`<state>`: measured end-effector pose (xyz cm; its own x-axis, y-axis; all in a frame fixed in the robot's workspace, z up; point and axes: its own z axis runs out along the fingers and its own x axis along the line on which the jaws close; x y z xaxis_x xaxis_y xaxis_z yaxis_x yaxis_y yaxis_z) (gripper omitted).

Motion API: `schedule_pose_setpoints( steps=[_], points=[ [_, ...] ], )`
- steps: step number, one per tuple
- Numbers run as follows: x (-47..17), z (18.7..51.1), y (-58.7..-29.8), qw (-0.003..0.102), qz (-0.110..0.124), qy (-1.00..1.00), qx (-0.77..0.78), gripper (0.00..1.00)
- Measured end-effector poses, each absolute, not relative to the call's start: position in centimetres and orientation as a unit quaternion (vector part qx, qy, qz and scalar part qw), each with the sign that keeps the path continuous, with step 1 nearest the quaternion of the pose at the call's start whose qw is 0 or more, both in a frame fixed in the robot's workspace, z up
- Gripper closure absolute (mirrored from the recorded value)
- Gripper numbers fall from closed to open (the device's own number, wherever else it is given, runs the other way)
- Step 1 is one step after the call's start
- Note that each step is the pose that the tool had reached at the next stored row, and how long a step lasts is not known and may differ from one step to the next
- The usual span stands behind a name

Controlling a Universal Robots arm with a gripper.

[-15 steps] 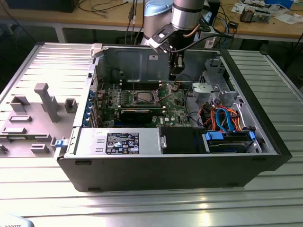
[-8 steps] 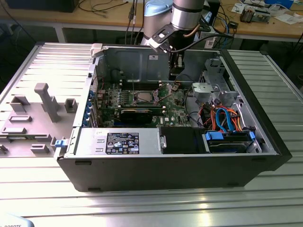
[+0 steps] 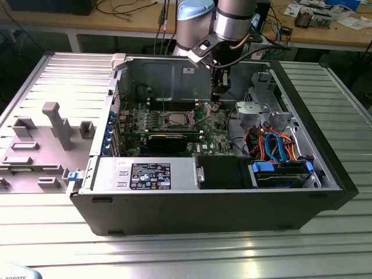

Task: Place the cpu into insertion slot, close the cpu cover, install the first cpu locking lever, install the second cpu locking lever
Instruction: 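Close the cpu cover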

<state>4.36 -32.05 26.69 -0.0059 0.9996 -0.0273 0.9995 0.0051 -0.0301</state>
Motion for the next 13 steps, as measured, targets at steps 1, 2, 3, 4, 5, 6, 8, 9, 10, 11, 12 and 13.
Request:
schedule_pose_setpoints(
  steps=[1,2,3,4,5,6,8,9,10,11,12,13],
  points=[
    [4.4,26.4,-32.5,0.001,0.02,-0.709,-0.705,0.89],
    [4.4,26.3,-32.8,0.001,0.02,-0.709,-0.705,0.89],
    [4.5,26.0,-33.0,0.001,0.02,-0.709,-0.705,0.89],
    [4.6,25.8,-33.0,0.001,0.02,-0.709,-0.705,0.89],
    [4.8,25.7,-33.0,0.001,0.02,-0.709,-0.705,0.89],
    [4.9,25.3,-33.0,0.001,0.02,-0.709,-0.705,0.89],
    [5.0,25.0,-33.0,0.001,0.02,-0.709,-0.705,0.89],
    [5.0,24.5,-33.0,0.001,0.02,-0.709,-0.705,0.89],
    [5.0,24.4,-33.0,0.001,0.02,-0.709,-0.705,0.89],
    [4.7,24.4,-33.0,0.001,0.02,-0.709,-0.705,0.89],
    [4.5,24.4,-33.0,0.001,0.02,-0.709,-0.705,0.89],
    [4.4,24.4,-33.0,0.001,0.02,-0.709,-0.705,0.89]
  ],
)
